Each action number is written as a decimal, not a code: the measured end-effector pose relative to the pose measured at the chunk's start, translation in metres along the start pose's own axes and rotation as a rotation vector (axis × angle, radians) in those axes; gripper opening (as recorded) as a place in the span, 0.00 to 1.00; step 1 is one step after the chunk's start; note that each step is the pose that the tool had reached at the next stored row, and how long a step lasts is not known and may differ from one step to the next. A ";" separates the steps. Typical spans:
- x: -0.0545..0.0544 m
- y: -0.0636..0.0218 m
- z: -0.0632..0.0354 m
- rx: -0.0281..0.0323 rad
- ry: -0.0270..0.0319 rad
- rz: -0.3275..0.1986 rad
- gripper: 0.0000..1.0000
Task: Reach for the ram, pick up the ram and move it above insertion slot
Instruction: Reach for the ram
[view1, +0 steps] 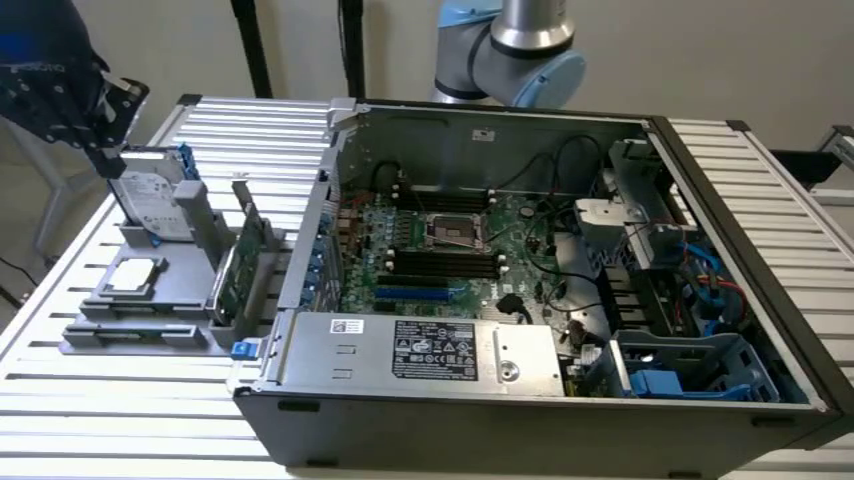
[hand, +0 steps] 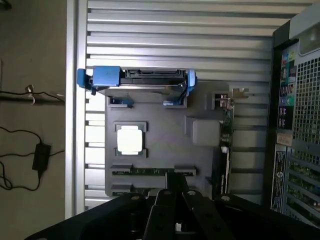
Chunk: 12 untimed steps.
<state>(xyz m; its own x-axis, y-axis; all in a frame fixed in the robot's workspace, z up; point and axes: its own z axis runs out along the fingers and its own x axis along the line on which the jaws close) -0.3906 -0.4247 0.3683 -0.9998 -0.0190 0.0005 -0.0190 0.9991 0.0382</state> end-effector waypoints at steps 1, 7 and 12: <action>0.002 -0.0044 -0.0001 0.0000 0.0000 0.000 0.11; 0.015 -0.0283 0.0002 0.0001 0.0001 0.000 0.11; 0.018 -0.0428 0.0015 0.0000 0.0000 0.000 0.11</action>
<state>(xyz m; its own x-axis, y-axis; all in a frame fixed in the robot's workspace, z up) -0.4073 -0.4678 0.3652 -0.9998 -0.0192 0.0005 -0.0192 0.9991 0.0382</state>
